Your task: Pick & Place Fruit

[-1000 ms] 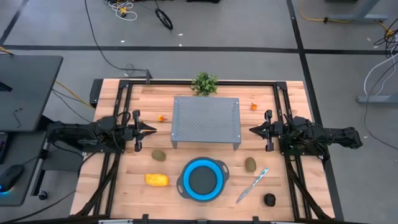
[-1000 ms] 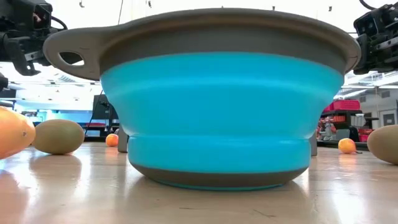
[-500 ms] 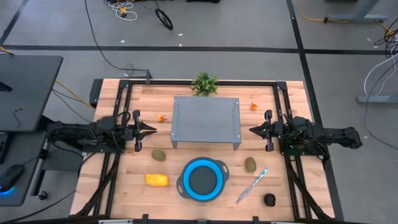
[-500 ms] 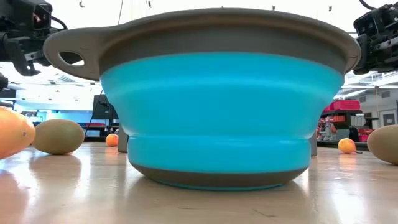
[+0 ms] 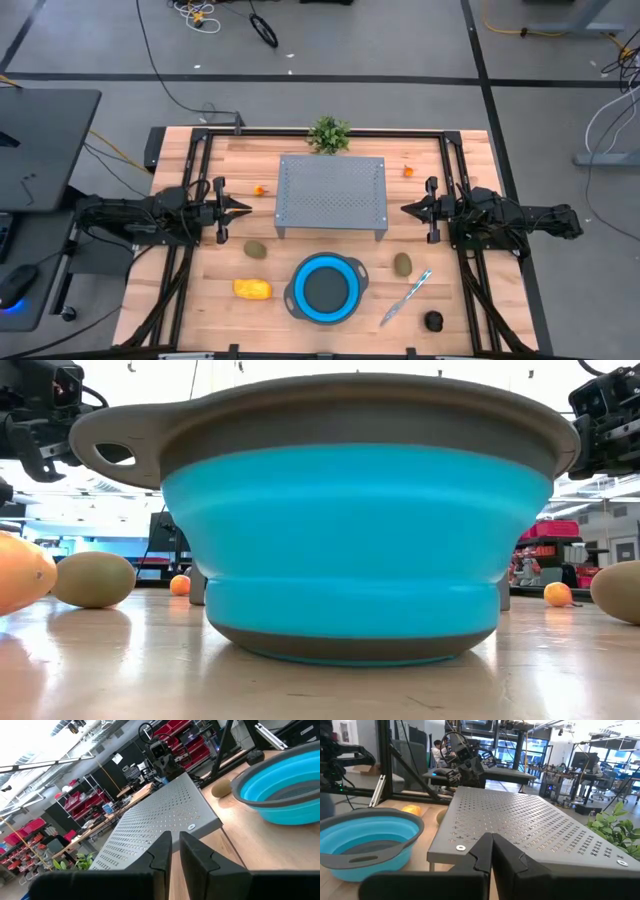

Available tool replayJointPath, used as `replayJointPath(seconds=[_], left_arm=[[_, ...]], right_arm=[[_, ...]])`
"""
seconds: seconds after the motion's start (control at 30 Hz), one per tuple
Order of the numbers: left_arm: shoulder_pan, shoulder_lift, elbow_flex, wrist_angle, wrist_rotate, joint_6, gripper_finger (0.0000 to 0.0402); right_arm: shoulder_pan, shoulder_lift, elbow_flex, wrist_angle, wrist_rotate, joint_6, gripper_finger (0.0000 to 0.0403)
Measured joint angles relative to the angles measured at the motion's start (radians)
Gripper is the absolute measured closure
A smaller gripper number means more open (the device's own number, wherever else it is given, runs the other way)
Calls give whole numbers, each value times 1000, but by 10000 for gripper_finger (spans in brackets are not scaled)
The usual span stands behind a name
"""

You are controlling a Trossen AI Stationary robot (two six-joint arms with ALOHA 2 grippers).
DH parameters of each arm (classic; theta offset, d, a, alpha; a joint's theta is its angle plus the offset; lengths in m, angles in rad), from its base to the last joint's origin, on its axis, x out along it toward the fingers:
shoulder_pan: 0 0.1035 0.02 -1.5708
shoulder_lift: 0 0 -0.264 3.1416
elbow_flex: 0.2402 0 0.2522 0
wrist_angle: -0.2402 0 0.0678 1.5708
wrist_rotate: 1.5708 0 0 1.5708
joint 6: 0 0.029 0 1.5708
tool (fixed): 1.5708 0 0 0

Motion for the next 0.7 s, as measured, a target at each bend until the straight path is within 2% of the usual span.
replayJointPath(seconds=[0.7], left_arm=[[0,0,0,0,0,-6,356]], right_arm=[[0,0,0,0,0,0,387]])
